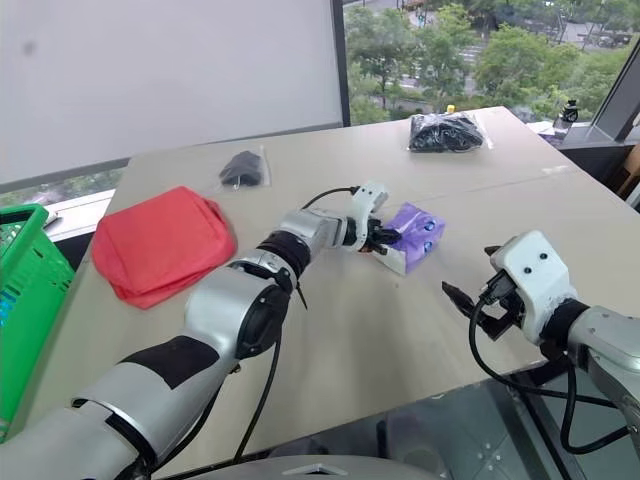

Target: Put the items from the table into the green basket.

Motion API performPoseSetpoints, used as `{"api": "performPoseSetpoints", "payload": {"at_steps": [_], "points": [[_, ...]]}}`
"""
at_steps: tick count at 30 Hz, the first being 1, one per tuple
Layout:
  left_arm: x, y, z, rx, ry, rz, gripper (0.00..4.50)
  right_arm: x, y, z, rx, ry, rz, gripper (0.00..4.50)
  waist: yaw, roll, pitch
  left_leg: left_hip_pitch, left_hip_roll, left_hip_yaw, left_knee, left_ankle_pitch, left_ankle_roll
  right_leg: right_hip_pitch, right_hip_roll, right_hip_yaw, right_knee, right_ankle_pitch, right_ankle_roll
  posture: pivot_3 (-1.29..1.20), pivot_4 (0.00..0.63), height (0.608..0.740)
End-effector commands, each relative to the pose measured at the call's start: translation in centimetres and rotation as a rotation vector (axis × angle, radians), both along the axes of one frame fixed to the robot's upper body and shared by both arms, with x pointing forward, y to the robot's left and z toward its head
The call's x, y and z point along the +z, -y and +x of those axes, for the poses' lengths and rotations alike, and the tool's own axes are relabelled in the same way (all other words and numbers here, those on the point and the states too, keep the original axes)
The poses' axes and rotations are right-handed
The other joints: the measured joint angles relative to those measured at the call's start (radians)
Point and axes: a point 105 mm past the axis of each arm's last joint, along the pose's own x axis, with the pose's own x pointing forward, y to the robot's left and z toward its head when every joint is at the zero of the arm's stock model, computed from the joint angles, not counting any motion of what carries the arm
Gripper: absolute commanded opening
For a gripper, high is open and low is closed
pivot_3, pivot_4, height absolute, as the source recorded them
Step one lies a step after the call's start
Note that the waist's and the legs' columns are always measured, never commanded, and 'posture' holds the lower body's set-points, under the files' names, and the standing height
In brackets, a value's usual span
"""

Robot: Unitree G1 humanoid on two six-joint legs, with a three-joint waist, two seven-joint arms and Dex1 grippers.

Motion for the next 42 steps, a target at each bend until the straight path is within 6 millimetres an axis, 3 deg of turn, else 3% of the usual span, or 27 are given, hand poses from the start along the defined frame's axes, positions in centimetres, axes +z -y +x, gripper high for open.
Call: {"api": "performPoseSetpoints", "payload": {"at_steps": [1, 4, 7, 11, 14, 16, 17, 21, 24, 31, 37, 39, 42], "points": [[5.7, -1.0, 1.0, -0.034, 0.046, -0.215, 0.23, 1.1, -0.8, 0.7, 0.04, 0.061, 0.005, 4.5, -0.007, 0.0, 0.002, 0.0, 0.0, 0.0, 0.0, 0.0, 0.0, 0.0, 0.0, 0.0, 0.0, 0.0, 0.0, -0.22, 0.0, 0.74], [10.2, -3.8, 1.2, -0.002, 0.1, -0.365, 0.23, 2.0, -2.3, 1.5, 0.117, 0.11, 0.047, 4.5, -0.008, 0.001, 0.004, 0.0, 0.001, 0.0, 0.0, 0.0, 0.0, -0.001, 0.0, 0.0, 0.001, 0.0, 0.0, -0.15, 0.0, 0.74], [12.8, -8.1, 0.4, 0.143, 0.211, -0.378, 0.23, 3.1, -4.2, 2.2, 0.22, 0.156, 0.121, 4.5, -0.009, 0.002, 0.004, 0.0, 0.002, 0.0, -0.001, 0.001, -0.001, -0.002, 0.0, 0.001, 0.002, 0.002, -0.003, -0.05, 0.0, 0.74], [14.0, -14.6, -0.2, 0.429, 0.528, -0.107, 0.23, 3.8, -6.5, 3.3, 0.358, 0.194, 0.17, 4.5, 0.041, 0.001, 0.004, 0.003, 0.002, -0.002, -0.003, 0.003, -0.006, -0.003, 0.0, 0.001, 0.002, 0.002, -0.004, 0.07, 0.0, 0.74], [16.4, -19.9, -1.2, 0.664, 0.707, 0.013, 0.23, 4.4, -8.2, 3.8, 0.477, 0.229, 0.208, 4.5, 0.112, -0.002, 0.005, 0.003, 0.001, -0.002, -0.003, 0.005, -0.009, -0.008, 0.0, 0.002, 0.004, 0.003, -0.005, 0.16, 0.0, 0.74], [18.8, -25.7, -2.9, 0.89, 0.841, 0.163, 0.23, 5.2, -9.8, 3.6, 0.616, 0.239, 0.254, 4.5, 0.168, -0.005, 0.006, -0.002, 0.001, -0.003, -0.002, 0.006, -0.012, -0.014, 0.0, 0.0, 0.005, 0.005, -0.008, 0.22, 0.0, 0.74], [19.6, -27.7, -3.7, 0.966, 0.883, 0.225, 0.23, 5.5, -10.3, 3.4, 0.671, 0.245, 0.265, 4.5, 0.179, -0.005, 0.006, -0.005, 0.001, -0.004, -0.003, 0.007, -0.012, -0.017, 0.0, -0.001, 0.005, 0.005, -0.009, 0.24, 0.0, 0.74], [20.7, -32.5, -6.2, 1.11, 0.94, 0.422, 0.23, 6.3, -11.5, 3.1, 0.822, 0.249, 0.282, 4.5, 0.26, -0.008, 0.003, -0.005, 0.0, -0.004, -0.008, 0.007, -0.012, -0.019, -0.001, -0.001, 0.003, 0.005, -0.01, 0.32, 0.0, 0.74], [20.9, -37.6, -8.9, 1.263, 0.914, 0.573, 0.23, 7.1, -12.4, 3.3, 0.904, 0.257, 0.297, 4.5, 0.318, -0.01, 0.002, -0.005, -0.003, -0.005, -0.01, 0.007, -0.012, -0.019, -0.004, -0.002, 0.002, 0.005, -0.01, 0.37, 0.0, 0.74], [21.3, -41.9, -10.8, 1.325, 0.874, 0.678, 0.23, 7.7, -13.7, 4.1, 0.938, 0.267, 0.306, 4.5, 0.43, -0.019, -0.001, -0.006, -0.003, -0.008, -0.01, 0.007, -0.012, -0.018, -0.003, -0.012, 0.0, 0.005, -0.011, 0.42, 0.0, 0.74], [20.0, -44.9, -11.3, 1.339, 0.778, 0.685, 0.23, 8.4, -14.7, 4.0, 0.955, 0.286, 0.32, 4.5, 0.5, -0.018, -0.001, -0.007, -0.002, -0.008, -0.011, 0.007, -0.012, -0.019, -0.002, -0.015, 0.0, 0.004, -0.012, 0.42, 0.0, 0.74], [19.3, -45.8, -11.5, 1.349, 0.746, 0.699, 1.23, 8.6, -14.8, 3.9, 0.962, 0.291, 0.324, 4.5, 0.511, -0.018, -0.001, -0.007, -0.002, -0.008, -0.011, 0.007, -0.012, -0.019, -0.001, -0.016, 0.0, 0.004, -0.013, 0.41, 0.0, 0.74], [19.3, -45.9, -11.4, 1.336, 0.77, 0.704, 2.35, 8.7, -14.8, 3.8, 0.963, 0.293, 0.324, 4.5, 0.53, -0.018, -0.001, -0.007, -0.002, -0.008, -0.011, 0.007, -0.012, -0.019, -0.001, -0.017, 0.0, 0.004, -0.013, 0.41, 0.0, 0.74]]}}
